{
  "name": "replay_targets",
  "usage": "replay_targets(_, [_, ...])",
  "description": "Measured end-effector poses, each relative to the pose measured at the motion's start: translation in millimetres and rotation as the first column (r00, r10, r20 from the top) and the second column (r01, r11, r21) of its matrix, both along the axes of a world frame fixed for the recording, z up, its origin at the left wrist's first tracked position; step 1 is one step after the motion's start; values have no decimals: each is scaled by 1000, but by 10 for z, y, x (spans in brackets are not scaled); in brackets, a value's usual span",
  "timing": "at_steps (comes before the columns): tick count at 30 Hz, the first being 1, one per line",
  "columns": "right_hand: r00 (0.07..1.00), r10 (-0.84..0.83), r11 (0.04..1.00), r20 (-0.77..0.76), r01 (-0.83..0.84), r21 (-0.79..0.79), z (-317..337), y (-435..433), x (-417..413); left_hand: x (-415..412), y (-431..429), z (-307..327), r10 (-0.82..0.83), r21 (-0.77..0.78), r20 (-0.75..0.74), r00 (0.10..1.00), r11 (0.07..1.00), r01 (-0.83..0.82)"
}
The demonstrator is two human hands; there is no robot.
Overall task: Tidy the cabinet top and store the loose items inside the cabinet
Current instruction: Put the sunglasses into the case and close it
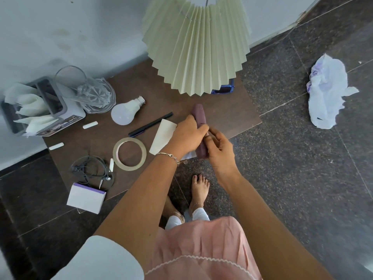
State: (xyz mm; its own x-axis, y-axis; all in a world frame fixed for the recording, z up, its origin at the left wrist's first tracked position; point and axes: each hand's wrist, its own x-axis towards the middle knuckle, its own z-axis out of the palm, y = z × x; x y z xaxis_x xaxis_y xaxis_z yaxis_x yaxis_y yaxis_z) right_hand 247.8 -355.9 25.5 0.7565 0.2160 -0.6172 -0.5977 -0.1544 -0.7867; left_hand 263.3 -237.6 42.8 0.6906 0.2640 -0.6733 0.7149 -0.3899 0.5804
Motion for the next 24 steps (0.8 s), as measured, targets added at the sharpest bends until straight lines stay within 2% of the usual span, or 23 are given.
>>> replay_targets(3, [996, 37, 996, 83, -30, -86, -36, 0, -47, 11, -4, -7, -102, 45, -27, 994, 994, 103])
replay_targets(7, [975, 123, 965, 187, -73, -253, -55, 4, -74, 0, -20, 17, -129, 70, -24, 991, 989, 131])
replay_targets(10, [983, 91, 978, 159, -59, -200, -64, -25, -51, -7, 40, 2, -114, -28, -8, 993, 993, 114])
replay_targets(12, [998, 14, 999, 58, -12, -48, -57, -69, -3, -33, 82, 8, -43, -174, 8, 999, 984, 44])
replay_targets(14, [995, -56, 995, -82, 63, 77, -43, -126, 66, -73, 129, 7, 98, -320, -5, 995, 943, -94])
replay_targets(16, [968, -114, 982, -222, 144, 125, -33, -181, 132, -125, 184, 15, 226, -423, -53, 973, 877, -227])
replay_targets(18, [936, -172, 967, -307, 219, 126, -32, -232, 193, -172, 255, -6, 299, -447, -80, 951, 842, -302])
replay_targets(24, [982, -109, 994, -154, 107, -21, -18, -264, 304, -210, 305, -28, 379, -380, -46, 924, 849, -367])
